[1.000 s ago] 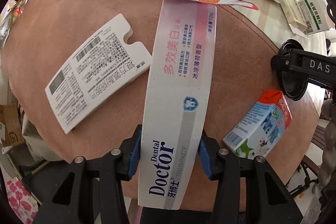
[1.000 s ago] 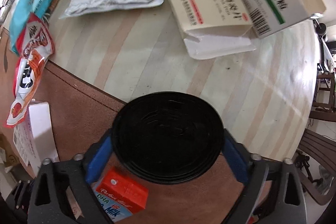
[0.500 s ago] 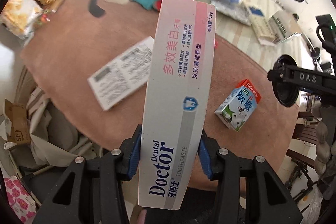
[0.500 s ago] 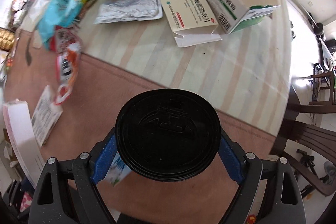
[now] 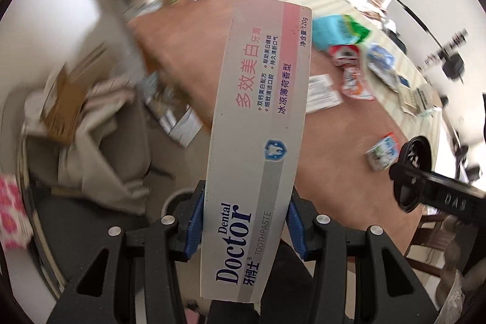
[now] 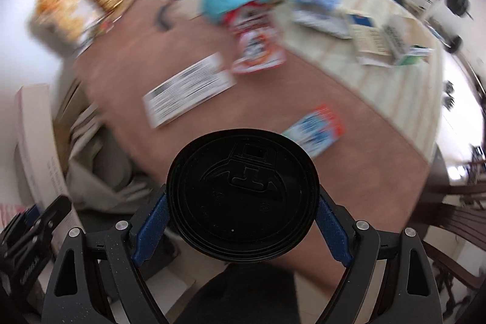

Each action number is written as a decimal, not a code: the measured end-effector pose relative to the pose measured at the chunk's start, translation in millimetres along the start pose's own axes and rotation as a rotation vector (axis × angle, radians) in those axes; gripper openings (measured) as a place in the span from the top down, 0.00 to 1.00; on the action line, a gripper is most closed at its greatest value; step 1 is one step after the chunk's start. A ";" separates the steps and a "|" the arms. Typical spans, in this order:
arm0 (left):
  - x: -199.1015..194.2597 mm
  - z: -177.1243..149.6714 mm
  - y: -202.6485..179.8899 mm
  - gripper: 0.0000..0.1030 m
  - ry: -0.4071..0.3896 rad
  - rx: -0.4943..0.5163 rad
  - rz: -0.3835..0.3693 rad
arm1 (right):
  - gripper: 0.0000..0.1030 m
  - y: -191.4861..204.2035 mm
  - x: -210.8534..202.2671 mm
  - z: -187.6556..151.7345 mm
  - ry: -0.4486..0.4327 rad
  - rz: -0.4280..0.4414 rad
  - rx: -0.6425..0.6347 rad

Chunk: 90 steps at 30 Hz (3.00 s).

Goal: Collect trash
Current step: 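Carry toothpaste box and black lid to the white bin and release both, then grasp the white leaflet with left tool while right tool grasps Pure Milk carton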

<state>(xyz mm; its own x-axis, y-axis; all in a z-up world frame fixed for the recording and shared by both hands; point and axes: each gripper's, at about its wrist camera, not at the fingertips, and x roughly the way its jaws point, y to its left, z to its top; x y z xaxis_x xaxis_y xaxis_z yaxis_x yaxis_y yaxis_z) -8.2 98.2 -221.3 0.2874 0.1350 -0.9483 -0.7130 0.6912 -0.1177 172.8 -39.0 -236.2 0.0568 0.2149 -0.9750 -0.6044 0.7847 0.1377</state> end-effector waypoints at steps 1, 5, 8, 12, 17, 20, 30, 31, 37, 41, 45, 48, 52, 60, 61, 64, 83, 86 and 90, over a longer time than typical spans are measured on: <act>4.0 -9.0 17.8 0.57 0.017 -0.040 0.002 | 0.13 18.4 6.2 -9.9 0.016 0.014 -0.028; 35.4 -43.0 79.1 0.57 0.106 -0.191 -0.005 | 0.13 76.7 60.0 -45.5 0.112 0.045 -0.151; 86.3 -75.0 120.7 0.57 0.196 -0.303 -0.030 | 0.13 103.8 117.3 -70.1 0.193 0.059 -0.214; 185.8 -122.5 165.1 0.57 0.318 -0.459 -0.079 | 0.13 123.8 214.5 -106.1 0.325 0.089 -0.256; 309.2 -166.4 198.1 0.56 0.435 -0.585 -0.157 | 0.13 129.0 343.6 -140.0 0.454 0.102 -0.266; 377.1 -187.2 218.4 0.55 0.473 -0.651 -0.182 | 0.13 133.7 411.5 -152.6 0.500 0.107 -0.264; 466.3 -203.5 263.9 0.07 0.402 -0.713 -0.024 | 0.03 166.3 554.5 -170.9 0.557 0.159 -0.319; 457.2 -210.3 278.5 0.03 0.393 -0.701 0.001 | 0.00 168.6 557.8 -172.5 0.554 0.161 -0.328; 436.1 -210.3 285.1 0.03 0.338 -0.627 0.194 | 0.00 181.3 548.5 -164.6 0.462 0.035 -0.434; 422.8 -212.4 282.7 0.03 0.345 -0.603 0.214 | 0.00 187.0 535.3 -160.8 0.412 -0.055 -0.490; 402.1 -211.4 273.0 0.03 0.347 -0.582 0.204 | 0.00 189.7 510.6 -156.9 0.373 -0.104 -0.527; 381.0 -209.5 267.2 0.03 0.344 -0.574 0.207 | 0.00 193.7 484.7 -153.8 0.347 -0.110 -0.542; 351.3 -203.2 259.8 0.03 0.336 -0.566 0.191 | 0.00 200.8 446.3 -148.5 0.323 -0.109 -0.553; 268.7 -193.2 239.3 0.03 0.304 -0.533 0.189 | 0.00 211.0 352.0 -143.0 0.263 -0.090 -0.573; 258.6 -192.0 236.1 0.03 0.303 -0.530 0.189 | 0.00 212.1 336.7 -143.3 0.259 -0.088 -0.576; 219.3 -188.3 225.4 0.03 0.296 -0.517 0.180 | 0.00 214.3 295.4 -146.1 0.247 -0.074 -0.579; 11.2 -42.2 106.3 0.03 -0.002 -0.181 0.159 | 0.00 87.7 41.1 -44.7 0.078 0.023 -0.051; 25.6 6.1 55.5 0.03 -0.022 -0.033 0.140 | 0.00 13.8 30.7 -12.1 0.049 -0.053 0.114; 62.9 67.7 -26.9 0.03 -0.022 0.235 0.141 | 0.00 -67.2 40.7 16.6 0.059 -0.105 0.278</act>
<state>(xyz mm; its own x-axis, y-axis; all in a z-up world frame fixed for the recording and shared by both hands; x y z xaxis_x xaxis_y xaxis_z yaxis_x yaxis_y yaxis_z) 72.3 136.2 -257.9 0.2114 0.2553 -0.9435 -0.5798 0.8098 0.0892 228.9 -73.3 -282.1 0.0561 0.0965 -0.9937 -0.3563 0.9317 0.0704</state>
